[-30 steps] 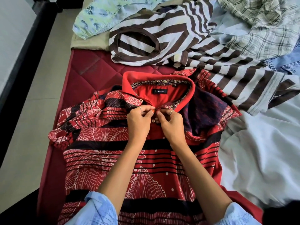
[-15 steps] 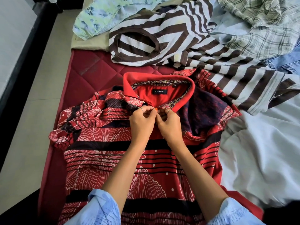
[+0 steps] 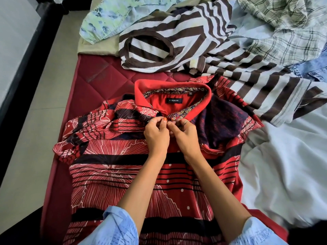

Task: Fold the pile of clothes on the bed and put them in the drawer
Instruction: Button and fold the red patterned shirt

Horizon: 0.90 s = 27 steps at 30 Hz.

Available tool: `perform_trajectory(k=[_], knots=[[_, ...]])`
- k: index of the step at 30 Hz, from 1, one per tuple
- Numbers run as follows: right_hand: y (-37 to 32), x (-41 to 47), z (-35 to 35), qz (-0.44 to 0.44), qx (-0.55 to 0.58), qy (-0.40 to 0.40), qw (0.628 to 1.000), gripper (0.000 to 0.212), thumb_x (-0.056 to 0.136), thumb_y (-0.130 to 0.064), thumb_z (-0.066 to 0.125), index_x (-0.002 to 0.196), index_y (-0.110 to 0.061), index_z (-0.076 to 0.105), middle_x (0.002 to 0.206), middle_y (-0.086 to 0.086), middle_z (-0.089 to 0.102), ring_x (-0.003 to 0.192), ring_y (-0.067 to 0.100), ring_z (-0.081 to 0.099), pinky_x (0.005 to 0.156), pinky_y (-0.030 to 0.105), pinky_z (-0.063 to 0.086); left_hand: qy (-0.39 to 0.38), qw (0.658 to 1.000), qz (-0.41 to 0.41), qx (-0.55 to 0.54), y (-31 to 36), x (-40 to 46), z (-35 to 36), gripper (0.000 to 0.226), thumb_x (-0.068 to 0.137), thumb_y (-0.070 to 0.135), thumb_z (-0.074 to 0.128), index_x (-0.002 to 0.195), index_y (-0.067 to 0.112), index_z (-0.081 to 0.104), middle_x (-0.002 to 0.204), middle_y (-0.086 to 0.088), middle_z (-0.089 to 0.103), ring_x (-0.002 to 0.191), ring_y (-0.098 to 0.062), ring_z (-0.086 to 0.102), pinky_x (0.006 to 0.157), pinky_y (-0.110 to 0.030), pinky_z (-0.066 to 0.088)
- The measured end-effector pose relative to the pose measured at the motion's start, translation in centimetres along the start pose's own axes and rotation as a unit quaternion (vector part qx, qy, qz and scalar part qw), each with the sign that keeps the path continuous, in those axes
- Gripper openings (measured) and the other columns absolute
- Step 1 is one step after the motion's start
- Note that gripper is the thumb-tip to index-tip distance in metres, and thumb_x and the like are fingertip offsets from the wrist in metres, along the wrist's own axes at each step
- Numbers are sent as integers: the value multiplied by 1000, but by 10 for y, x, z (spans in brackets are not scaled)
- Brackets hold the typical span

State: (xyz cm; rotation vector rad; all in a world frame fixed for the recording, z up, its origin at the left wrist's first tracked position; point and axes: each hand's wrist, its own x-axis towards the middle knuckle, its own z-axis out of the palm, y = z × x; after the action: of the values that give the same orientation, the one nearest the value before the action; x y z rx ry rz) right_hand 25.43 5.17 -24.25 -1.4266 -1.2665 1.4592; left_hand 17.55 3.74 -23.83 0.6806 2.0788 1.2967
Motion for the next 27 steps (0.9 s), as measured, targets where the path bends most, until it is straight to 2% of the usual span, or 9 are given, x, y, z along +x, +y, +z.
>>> perform_trajectory(k=[2,6,9,14,16,18,21,25,27], knots=[[-3,2,-2,38,48,-18,998,15,91,-12,63,76,-11,58,61,2,60,53,6,55,57,21,46,-10,1000,-3,-10,-1,1,0,18,95,15,55,102,6,69,95,-7,70,79,-13,61,67,-16,48],[-9,12,-8,97,67,-60,991,21,90,-12,62,70,-11,56,50,-2,61,47,10,55,60,29,43,-37,998,-20,-44,-6,5,-1,17,94,16,55,99,7,68,93,-6,70,82,-12,60,79,-28,49],[-13,15,-12,122,78,-82,986,21,89,-12,64,71,-10,54,49,0,63,44,10,57,55,26,42,-54,998,-19,-30,-9,9,-2,14,93,16,56,93,8,68,88,-9,70,75,-12,57,79,-33,49],[-15,12,-15,106,106,-79,986,12,87,-2,65,76,-4,61,55,3,64,46,9,59,49,18,49,-64,997,3,-34,-8,3,-7,10,93,11,57,103,10,56,90,-10,68,77,-16,61,76,-25,49],[-15,8,-17,89,128,-71,985,9,87,2,64,81,-2,59,61,6,64,50,10,62,52,18,52,-67,997,13,-33,-8,0,-11,14,93,13,59,103,11,50,86,-6,67,78,-15,62,72,-13,45],[-12,5,-19,72,153,-57,984,12,86,4,64,86,-1,54,66,8,64,53,13,64,55,20,53,-73,997,18,-33,-5,-2,-15,18,93,13,60,102,11,45,78,0,64,71,-1,61,64,-3,40],[-12,2,-19,64,174,-44,982,17,86,-2,67,95,0,53,74,12,65,58,16,64,58,23,54,-79,996,8,-43,-5,1,-17,26,92,17,62,107,9,43,76,6,62,59,12,55,60,-5,40],[-16,2,-19,87,220,-45,971,12,91,-12,63,90,-2,57,78,13,65,63,16,64,67,25,56,-62,997,8,-47,-2,10,-21,24,94,33,56,109,16,49,90,-3,66,71,-12,65,70,-30,55],[-16,3,-15,92,203,-31,974,17,91,-16,64,95,1,60,78,12,66,64,14,65,71,26,56,-54,997,27,-40,3,15,-20,14,98,27,51,111,23,54,89,-3,66,65,-14,65,62,-29,57]])
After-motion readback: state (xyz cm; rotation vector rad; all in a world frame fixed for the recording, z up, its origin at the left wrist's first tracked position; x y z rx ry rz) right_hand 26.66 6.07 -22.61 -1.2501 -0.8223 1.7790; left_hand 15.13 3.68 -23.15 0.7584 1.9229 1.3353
